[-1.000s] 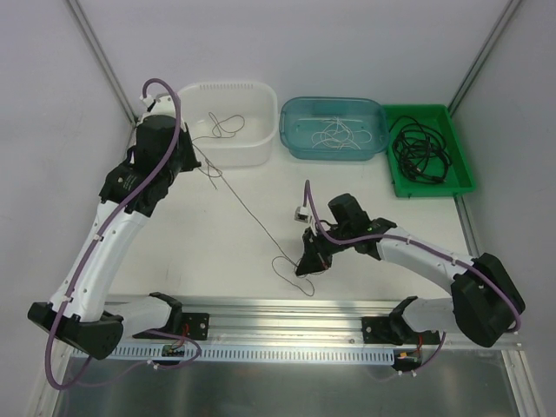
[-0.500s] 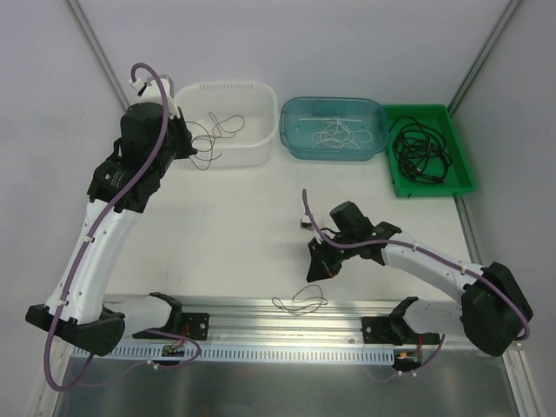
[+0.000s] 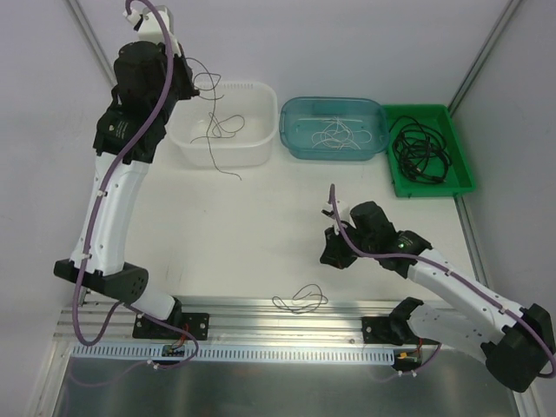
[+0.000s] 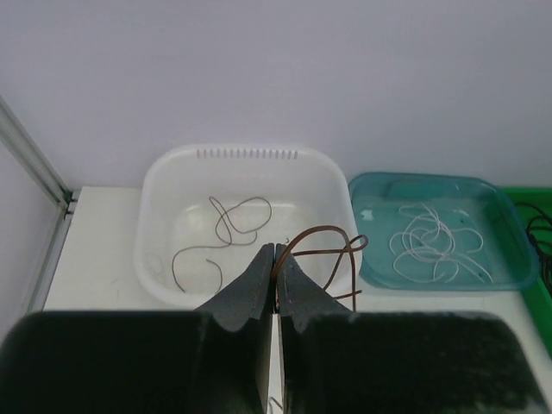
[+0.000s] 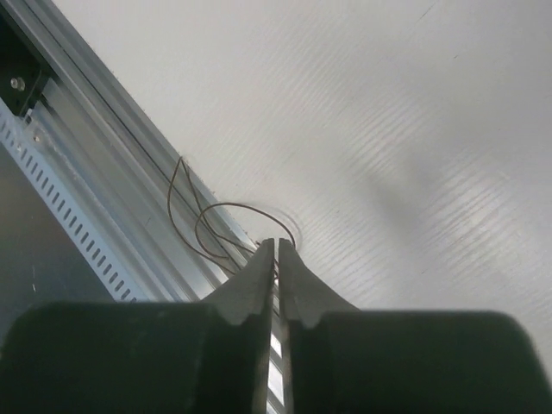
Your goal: Untangle the cables
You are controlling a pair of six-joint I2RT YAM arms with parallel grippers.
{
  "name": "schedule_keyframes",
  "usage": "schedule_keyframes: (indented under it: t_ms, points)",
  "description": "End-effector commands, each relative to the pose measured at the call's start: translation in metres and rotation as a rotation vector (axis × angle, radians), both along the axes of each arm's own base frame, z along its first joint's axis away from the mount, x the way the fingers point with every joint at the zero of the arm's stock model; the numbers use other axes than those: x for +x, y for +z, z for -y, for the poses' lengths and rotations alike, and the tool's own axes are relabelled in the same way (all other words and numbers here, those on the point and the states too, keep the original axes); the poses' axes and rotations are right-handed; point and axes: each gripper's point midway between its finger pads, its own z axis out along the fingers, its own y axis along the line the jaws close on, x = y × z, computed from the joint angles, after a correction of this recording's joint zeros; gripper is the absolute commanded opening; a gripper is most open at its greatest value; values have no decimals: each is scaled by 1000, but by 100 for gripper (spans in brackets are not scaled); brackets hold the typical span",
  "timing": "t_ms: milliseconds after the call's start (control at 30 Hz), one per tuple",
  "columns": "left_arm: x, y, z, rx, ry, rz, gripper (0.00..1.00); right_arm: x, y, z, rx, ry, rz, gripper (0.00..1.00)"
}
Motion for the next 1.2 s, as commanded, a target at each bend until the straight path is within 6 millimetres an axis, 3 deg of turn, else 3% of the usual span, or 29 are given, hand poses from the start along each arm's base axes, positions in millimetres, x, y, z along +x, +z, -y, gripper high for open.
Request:
schedule_keyframes:
  t_ms: [0,67,100,267,300,367,400,433,500,533,567,633,733,867,1000,1167]
  points:
    - [32,18,-1,46,13,76,2,4,14,9,8,-68,42,12]
    - [55,9,-1,49,20,70,2,1,14,12,8,-70,43,18]
    - [65,10,0,47,20,90,3,-2,15,15,7,-72,46,25]
    - [127,-32,-9,51,63,57,3,-10,17,20,23,-77,50,46]
    - [143,-53,-9,58,69,26,4,-11,18,22,26,-82,52,52]
    - [162,-69,-17,57,91,19,8,-13,16,25,17,-90,50,57]
    - [178,-94,-17,64,95,-21,13,-13,15,27,13,-95,51,60]
    - [186,-105,-18,60,88,-35,27,-13,15,28,10,-100,53,62]
    - [198,-137,-23,59,93,-93,46,-12,12,32,-14,-115,53,69]
    - [198,-145,-20,60,78,-111,62,-11,12,34,-18,-121,54,72]
    - [197,-151,-19,63,70,-123,69,-10,12,36,-28,-131,59,77]
    - [185,-161,-16,48,48,-158,87,-8,12,37,-34,-147,63,82]
    - [154,-169,-3,27,-41,-197,98,-3,14,37,-42,-163,69,89]
    - [98,-183,15,-42,-153,-266,99,-6,13,30,-39,-124,37,94]
    - [25,-211,12,-89,-178,-369,99,-17,2,22,-77,-41,-8,97]
    - [-43,-238,0,-83,-175,-473,99,-28,-10,12,-136,30,-34,98]
